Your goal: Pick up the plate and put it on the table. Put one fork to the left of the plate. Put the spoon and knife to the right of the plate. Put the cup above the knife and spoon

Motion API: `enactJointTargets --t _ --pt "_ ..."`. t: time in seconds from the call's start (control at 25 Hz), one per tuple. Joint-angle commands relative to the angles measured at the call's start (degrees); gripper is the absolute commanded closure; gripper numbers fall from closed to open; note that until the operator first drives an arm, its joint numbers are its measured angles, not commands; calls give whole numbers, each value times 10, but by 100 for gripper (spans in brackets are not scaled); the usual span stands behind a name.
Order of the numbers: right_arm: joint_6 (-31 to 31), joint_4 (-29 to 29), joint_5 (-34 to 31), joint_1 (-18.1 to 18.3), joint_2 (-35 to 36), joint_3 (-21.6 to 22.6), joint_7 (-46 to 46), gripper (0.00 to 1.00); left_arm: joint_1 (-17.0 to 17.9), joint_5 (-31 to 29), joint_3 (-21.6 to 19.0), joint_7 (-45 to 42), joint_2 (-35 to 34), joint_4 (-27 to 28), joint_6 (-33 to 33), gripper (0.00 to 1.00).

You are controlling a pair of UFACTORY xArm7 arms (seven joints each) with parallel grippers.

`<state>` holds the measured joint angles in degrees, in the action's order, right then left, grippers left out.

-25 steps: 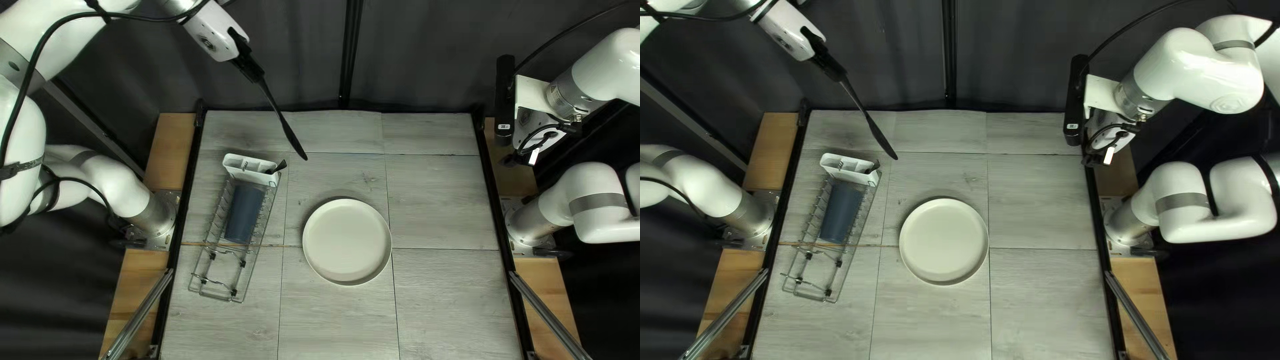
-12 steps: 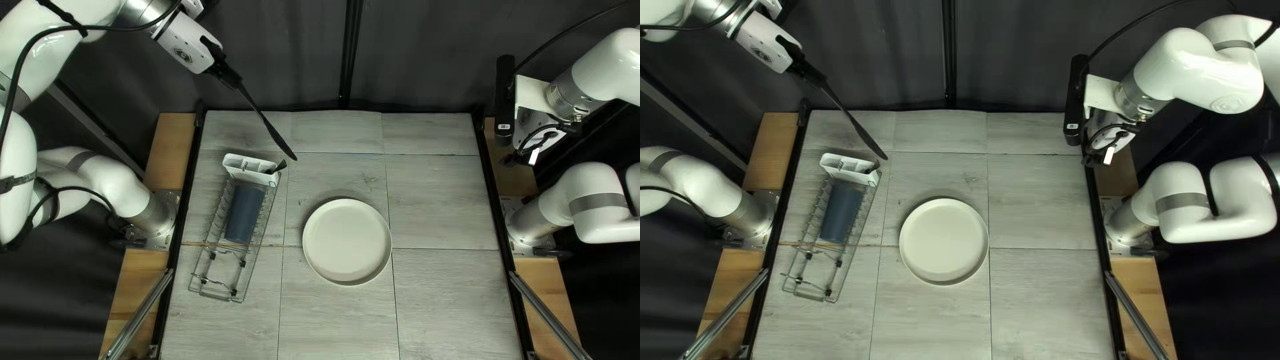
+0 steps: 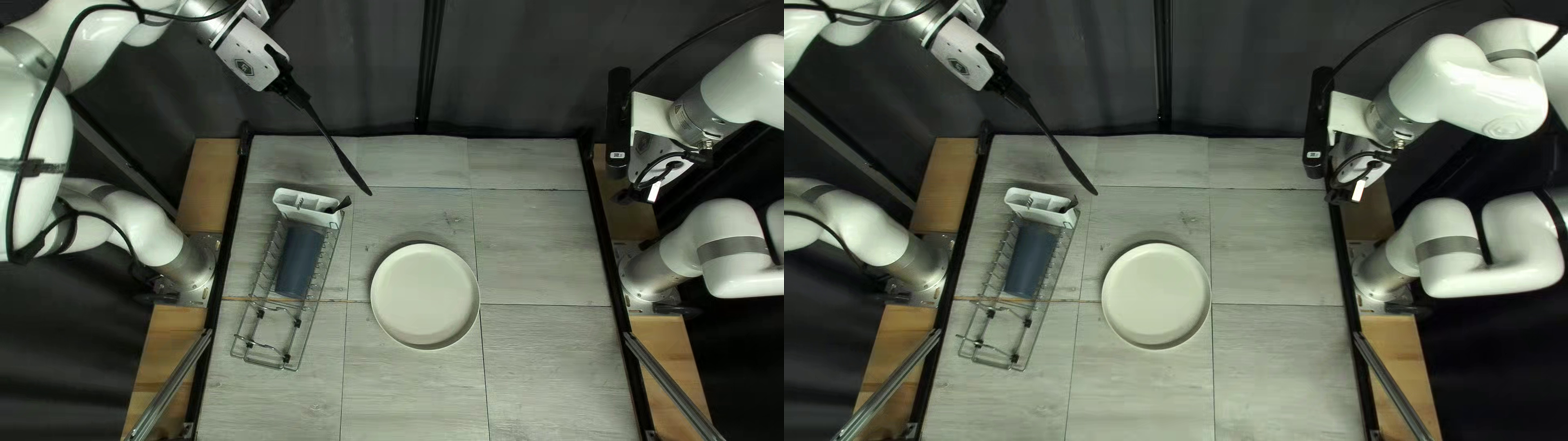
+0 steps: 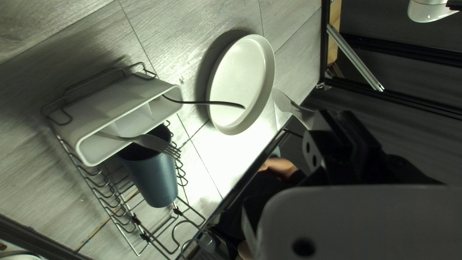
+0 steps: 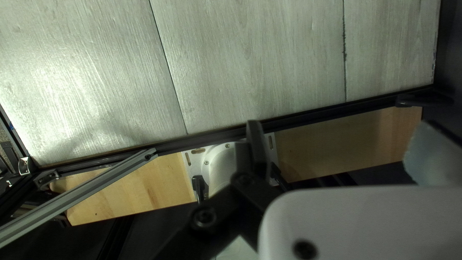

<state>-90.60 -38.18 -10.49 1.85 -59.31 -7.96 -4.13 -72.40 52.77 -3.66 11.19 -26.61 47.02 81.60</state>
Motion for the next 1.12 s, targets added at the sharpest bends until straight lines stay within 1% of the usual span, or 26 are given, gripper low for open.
enactJointTargets --t 0.04,0.2,0.36,0.6,0.88,1.12 --pt "0 0 0 0 0 0 0 0 11 14 -12 6 47 23 -10 100" --pt "0 0 0 0 0 0 0 0 19 19 -23 12 83 43 -15 100" --pt "0 0 0 0 0 0 0 0 34 22 -44 16 132 73 -31 100" --pt "0 0 0 0 0 0 0 0 54 22 -70 8 164 103 -44 100" --pt "0 0 0 0 0 0 0 0 87 26 -114 -10 213 138 -95 100" --pt "0 0 0 0 0 0 0 0 111 25 -140 -17 249 163 -125 100"
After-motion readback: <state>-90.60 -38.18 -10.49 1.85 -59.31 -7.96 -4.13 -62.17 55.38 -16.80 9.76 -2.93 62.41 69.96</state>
